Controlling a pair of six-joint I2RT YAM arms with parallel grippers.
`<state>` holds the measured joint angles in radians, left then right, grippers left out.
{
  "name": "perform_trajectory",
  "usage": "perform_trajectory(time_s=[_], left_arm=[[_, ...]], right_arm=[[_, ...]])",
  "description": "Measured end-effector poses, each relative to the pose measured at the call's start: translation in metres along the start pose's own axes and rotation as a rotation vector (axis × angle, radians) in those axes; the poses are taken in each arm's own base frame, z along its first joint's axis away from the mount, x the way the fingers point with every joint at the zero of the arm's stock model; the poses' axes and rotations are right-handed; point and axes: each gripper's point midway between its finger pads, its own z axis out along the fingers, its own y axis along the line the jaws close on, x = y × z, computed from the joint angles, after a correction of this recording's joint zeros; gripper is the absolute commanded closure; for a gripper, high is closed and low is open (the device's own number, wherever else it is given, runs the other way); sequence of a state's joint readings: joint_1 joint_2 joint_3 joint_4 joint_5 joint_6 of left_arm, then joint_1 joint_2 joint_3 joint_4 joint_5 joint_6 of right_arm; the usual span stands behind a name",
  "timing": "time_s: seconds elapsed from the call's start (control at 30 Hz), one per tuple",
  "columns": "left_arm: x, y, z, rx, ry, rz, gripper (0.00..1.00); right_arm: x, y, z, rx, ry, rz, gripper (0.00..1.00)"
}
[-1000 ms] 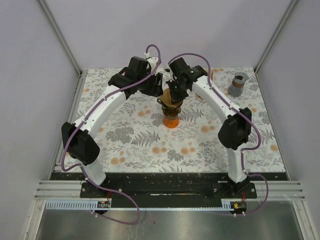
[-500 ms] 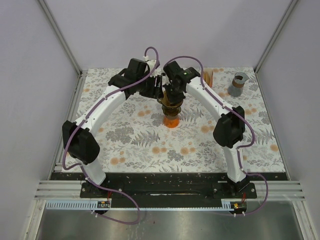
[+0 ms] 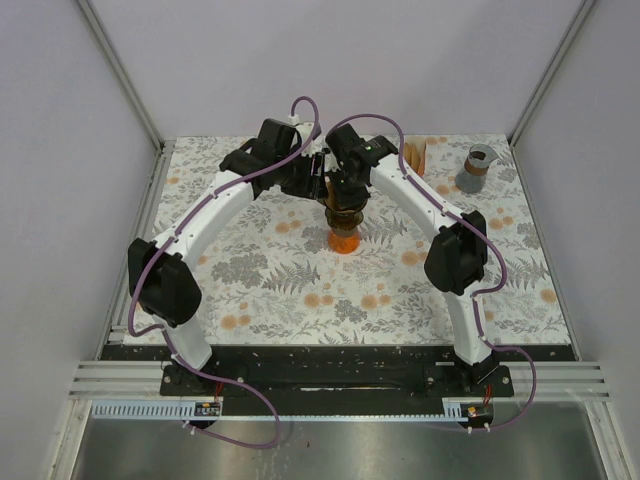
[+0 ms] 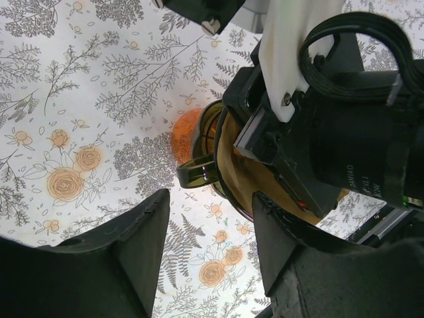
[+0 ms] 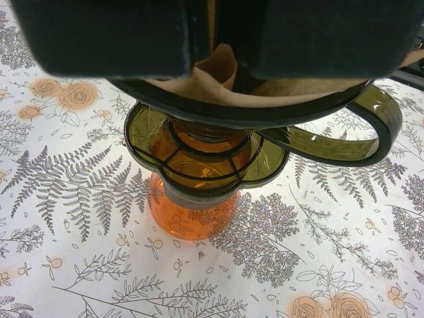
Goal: Place the coffee filter in the dripper
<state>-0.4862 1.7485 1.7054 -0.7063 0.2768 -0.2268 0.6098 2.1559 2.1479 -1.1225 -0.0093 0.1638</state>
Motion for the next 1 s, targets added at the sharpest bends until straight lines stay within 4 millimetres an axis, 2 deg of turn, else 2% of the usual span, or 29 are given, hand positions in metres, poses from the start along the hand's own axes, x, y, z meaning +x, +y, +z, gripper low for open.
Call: perform_trajectory(time_s=[0.13,0.33,0.63,1.0], left_arm=[[0.004,0.001,0.003,-0.001,0.011,-0.006,0.46],[0.005,0.002,0.007,-0.002,0.016,-0.013,0.53],[0.005,0.002,0.01,0.004,0.018,-0.015,0.55],[0.005,0.002,0.01,0.004,0.018,-0.015,0.55]], right_arm=[[0.0,0.0,0.001,0.001,0.001,0.0,1.0],[0.0,0.0,0.0,0.001,0.0,-0.003,1.0],[-0.002,0.002,-0.003,-0.012,-0.006,-0.021,1.0],[-0.029,0.009,-0.033,-0.04,-0.111,-0.033,1.0]])
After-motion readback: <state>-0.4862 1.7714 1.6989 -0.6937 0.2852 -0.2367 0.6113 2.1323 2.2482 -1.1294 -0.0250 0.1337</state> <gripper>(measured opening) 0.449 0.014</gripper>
